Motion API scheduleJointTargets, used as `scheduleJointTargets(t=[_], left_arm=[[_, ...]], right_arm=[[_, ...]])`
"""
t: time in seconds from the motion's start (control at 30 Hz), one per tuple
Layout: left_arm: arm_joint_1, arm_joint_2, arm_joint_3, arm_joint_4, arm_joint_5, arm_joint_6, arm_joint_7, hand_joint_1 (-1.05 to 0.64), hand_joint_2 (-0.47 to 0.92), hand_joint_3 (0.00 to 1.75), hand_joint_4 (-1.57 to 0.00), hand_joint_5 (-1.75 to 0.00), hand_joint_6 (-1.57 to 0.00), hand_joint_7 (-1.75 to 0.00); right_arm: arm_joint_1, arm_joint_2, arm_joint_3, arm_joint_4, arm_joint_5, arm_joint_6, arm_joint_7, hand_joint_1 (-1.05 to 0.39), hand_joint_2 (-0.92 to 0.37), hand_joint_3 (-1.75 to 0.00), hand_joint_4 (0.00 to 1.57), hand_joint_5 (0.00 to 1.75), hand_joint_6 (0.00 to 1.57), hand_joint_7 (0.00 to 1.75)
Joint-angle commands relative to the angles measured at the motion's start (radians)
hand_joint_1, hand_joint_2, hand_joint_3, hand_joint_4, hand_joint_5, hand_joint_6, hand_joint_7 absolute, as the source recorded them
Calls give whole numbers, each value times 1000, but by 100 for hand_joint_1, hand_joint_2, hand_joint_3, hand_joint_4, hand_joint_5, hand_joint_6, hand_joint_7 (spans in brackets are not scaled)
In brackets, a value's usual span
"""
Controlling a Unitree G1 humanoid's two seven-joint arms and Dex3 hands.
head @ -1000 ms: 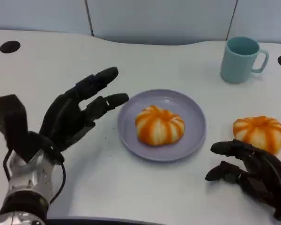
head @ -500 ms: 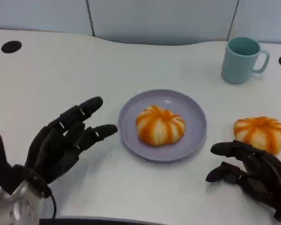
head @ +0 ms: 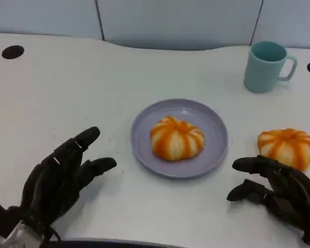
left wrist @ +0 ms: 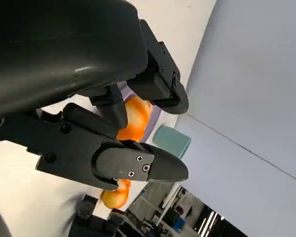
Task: Grasp the bread from the table and place it into the plate.
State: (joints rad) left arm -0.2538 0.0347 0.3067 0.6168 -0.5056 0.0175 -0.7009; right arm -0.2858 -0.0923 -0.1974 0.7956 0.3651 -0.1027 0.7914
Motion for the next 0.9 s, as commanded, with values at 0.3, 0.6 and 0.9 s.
scheduleJointTargets(t=[0.3,0.6,0.9], left_arm=[[91,1,-18,-91,21,36,84,-58,92,32,-42,-142,-79,-18],[103,8,-33,-61,100,-38,156,-57,92,27,-39,-160,-56,-80],[111,6,-44,-47,130,-87,175,-60,92,26,-47,-162,-60,-87]], right_arm=[[12,-17,-8,26,-3,5,7,-41,-92,-9,66,109,77,61],[14,-15,-6,30,-8,-26,13,-39,-92,-10,67,109,76,61],[11,-21,-9,28,-6,-16,9,-40,-92,-10,66,110,77,62]])
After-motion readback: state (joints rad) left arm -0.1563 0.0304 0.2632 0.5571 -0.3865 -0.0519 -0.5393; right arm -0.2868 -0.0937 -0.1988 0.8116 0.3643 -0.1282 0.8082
